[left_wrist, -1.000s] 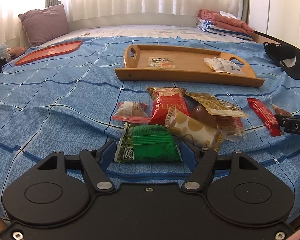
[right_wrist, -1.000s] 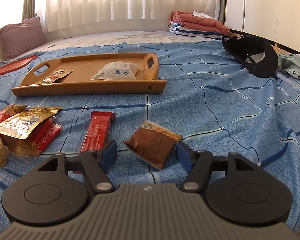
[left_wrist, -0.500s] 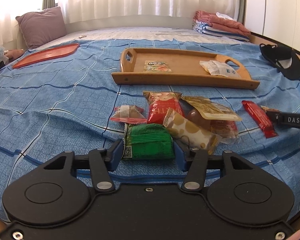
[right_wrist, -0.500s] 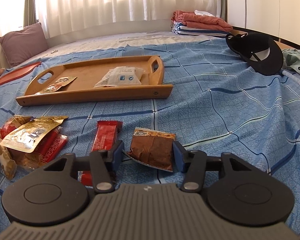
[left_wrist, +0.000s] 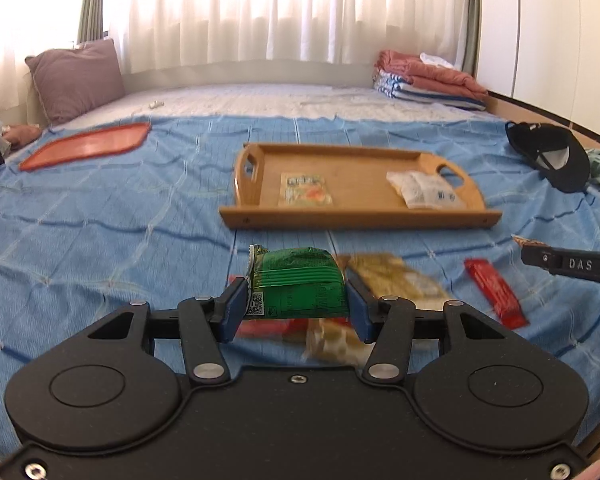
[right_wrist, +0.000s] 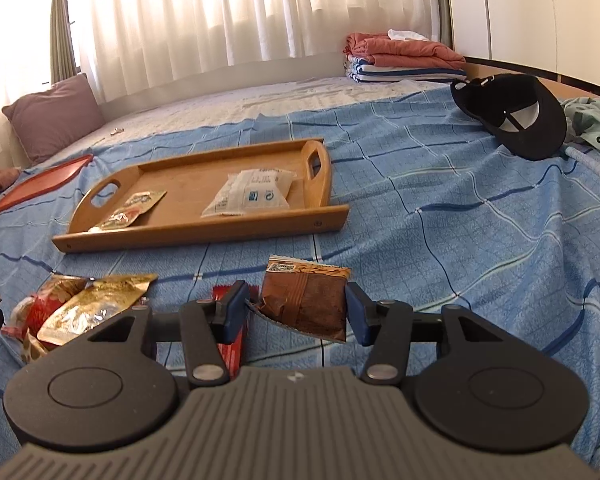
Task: Organize snacks
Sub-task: 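Carry the green packet with the left gripper while the right gripper carries the brown packet to the tray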
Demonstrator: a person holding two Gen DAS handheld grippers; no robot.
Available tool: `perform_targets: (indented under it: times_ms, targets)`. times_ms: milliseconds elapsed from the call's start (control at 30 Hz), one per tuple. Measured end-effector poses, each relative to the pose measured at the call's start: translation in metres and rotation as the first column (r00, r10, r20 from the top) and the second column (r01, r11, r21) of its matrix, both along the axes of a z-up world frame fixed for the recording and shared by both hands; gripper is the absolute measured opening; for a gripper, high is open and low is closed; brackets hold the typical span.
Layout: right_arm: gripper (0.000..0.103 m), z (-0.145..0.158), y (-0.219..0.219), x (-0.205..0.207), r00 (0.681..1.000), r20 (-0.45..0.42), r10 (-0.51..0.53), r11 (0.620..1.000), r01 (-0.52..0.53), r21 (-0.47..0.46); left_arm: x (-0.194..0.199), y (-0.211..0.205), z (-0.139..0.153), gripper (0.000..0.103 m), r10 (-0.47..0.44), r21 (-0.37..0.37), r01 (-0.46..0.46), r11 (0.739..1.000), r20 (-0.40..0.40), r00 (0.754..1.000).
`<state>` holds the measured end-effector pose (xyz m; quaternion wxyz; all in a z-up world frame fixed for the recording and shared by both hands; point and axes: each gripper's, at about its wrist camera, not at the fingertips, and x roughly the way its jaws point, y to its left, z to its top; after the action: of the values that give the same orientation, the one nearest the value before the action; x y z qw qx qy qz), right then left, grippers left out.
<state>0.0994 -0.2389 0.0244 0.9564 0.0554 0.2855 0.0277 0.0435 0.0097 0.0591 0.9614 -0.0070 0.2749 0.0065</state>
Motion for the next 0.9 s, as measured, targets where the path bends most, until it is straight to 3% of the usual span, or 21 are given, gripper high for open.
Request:
perform_targets:
  times_ms: [600,900]
  targets:
    - [0.055,0.044,0.012,0.051,0.997,0.051,0.063,0.998,-0.063,-0.014,0.102,0.017,0.055,0.051,-0.035,-0.082,0.034,0.996,-0.019,0.999]
    - [0.055,0.057,0.021,0.111,0.996,0.002,0.091,0.996,-0.091,0.017,0.181,0.022,0.064,0.051,-0.079,-0.132,0.063,0.989,-0.121,0.989]
